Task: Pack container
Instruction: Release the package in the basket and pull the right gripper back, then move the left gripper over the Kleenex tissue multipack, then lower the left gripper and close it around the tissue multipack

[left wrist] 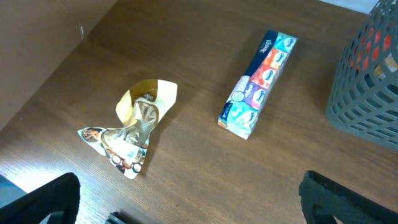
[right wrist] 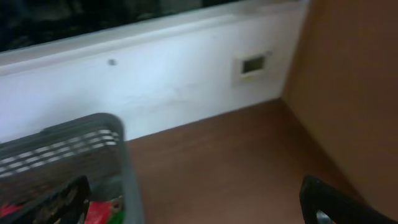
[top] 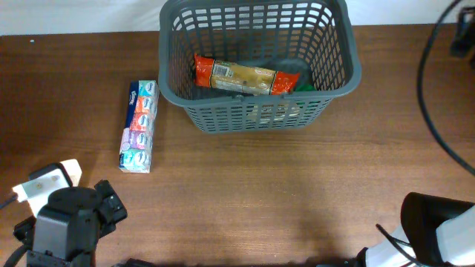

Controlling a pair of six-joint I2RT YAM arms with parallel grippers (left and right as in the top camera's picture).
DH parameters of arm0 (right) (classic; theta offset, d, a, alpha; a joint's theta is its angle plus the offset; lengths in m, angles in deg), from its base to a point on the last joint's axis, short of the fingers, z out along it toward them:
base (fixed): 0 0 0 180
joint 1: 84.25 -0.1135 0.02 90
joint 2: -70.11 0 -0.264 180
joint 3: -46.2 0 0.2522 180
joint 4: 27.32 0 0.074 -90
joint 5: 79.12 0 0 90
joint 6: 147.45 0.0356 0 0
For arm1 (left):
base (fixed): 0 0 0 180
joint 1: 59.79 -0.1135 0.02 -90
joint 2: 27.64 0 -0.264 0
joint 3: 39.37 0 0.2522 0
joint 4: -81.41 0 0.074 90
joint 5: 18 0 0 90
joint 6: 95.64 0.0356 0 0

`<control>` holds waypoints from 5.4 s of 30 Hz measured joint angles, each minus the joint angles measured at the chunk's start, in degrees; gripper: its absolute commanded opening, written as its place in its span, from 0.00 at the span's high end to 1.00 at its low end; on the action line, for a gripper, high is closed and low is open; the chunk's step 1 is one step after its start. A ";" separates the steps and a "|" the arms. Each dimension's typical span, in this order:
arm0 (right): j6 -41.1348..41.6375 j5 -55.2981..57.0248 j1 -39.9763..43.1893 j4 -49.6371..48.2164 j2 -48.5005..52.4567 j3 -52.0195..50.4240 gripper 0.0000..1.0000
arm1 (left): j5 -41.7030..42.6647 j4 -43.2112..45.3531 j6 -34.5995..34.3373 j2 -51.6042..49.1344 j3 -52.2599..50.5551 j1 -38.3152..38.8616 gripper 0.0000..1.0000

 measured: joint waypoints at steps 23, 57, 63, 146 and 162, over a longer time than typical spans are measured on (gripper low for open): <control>0.44 1.53 15.28 -6.21 -8.02 -59.58 0.01 | 0.00 -0.02 0.00 0.00 0.00 0.00 0.01; 0.44 1.53 16.85 -11.41 -7.76 -71.69 0.01 | 21.22 9.01 18.78 -10.54 0.00 -2.29 0.01; 0.44 1.51 16.85 -11.39 -7.76 -71.69 0.01 | 26.45 9.31 25.14 -17.88 0.52 -13.97 0.01; 0.48 1.53 16.85 -11.54 -7.78 -71.69 0.01 | 35.78 30.05 47.87 -70.93 8.59 -24.17 0.01; 0.46 1.51 16.85 -11.54 -7.78 -71.69 0.01 | 33.27 32.39 46.25 -70.93 8.59 -23.28 0.01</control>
